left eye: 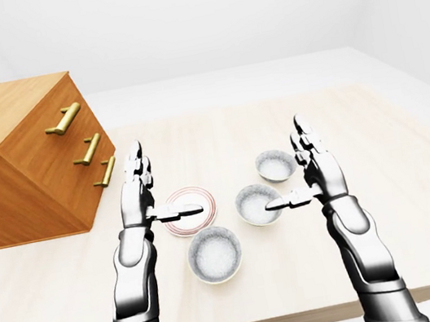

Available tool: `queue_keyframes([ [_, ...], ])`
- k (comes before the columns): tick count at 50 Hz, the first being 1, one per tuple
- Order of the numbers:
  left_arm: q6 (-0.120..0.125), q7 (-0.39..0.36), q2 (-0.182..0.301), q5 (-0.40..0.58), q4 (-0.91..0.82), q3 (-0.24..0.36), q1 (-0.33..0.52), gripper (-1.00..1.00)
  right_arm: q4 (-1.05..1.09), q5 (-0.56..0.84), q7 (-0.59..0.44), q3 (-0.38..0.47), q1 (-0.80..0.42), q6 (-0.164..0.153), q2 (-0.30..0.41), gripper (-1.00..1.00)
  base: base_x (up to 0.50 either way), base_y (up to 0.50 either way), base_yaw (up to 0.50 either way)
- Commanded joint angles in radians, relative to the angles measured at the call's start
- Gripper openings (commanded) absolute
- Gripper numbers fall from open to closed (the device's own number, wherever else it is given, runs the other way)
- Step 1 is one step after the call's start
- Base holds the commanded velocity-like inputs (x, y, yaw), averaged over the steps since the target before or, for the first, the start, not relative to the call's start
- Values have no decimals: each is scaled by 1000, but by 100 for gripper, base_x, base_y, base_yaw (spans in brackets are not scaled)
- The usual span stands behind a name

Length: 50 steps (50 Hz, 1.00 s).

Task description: Stack the bowl at the front on the bowl in the middle.

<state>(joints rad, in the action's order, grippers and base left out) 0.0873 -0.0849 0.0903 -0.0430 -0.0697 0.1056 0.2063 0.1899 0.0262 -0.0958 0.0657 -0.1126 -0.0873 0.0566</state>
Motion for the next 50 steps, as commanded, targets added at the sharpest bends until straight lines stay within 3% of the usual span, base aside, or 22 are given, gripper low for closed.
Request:
queue_keyframes([
  [1, 0, 0, -1, 2, 0, -2, -1, 100, -97, 134, 36, 12, -47, 0, 48, 100, 0, 0, 0],
  [6, 0, 0, 1, 3, 3, -1, 2, 100, -169, 245, -7, 56, -122, 0, 119, 100, 0, 0, 0],
  [7, 0, 0, 1, 4, 3, -1, 3, 100, -183, 237, -14, 73, -134, 17, 126, 100, 0, 0, 0],
  [8, 0, 0, 2, 4, 4, 0, 5, 100, -204, 267, -24, 80, -145, 90, 159, 100, 0, 0, 0],
  [10, 0, -1, 3, 2, 5, 3, 7, 100, -231, 310, -36, 99, -167, 147, 191, 100, 0, 0, 0],
  [11, 0, 0, 4, 3, 7, 4, 7, 100, -277, 363, -56, 101, -193, 175, 245, 100, 0, 0, 0],
  [16, 0, 0, 5, 2, 11, 4, 8, 100, -475, 481, -37, 128, -319, 175, 324, 100, 0, 0, 0],
  [24, 0, -2, 8, 0, 11, 9, 4, 100, -740, 696, 47, 73, -483, 175, 399, 100, 0, 0, 0],
  [27, 0, 0, 7, 1, 10, 8, 4, 100, -880, 790, 128, 36, -579, 175, 418, 100, 0, 0, 0],
  [31, 0, 1, 6, 2, 11, 7, 2, 100, -1045, 881, 202, -3, -674, 175, 422, 100, 0, 0, 0],
  [35, 0, 4, 5, 2, 25, 7, 3, 100, -1151, 904, 198, -29, -733, 175, 399, 100, 0, 0, 0],
  [50, 0, 4, 3, 0, 19, 7, -5, 100, -1263, 969, 175, -82, -772, 175, 328, 100, 0, 0, 0],
])
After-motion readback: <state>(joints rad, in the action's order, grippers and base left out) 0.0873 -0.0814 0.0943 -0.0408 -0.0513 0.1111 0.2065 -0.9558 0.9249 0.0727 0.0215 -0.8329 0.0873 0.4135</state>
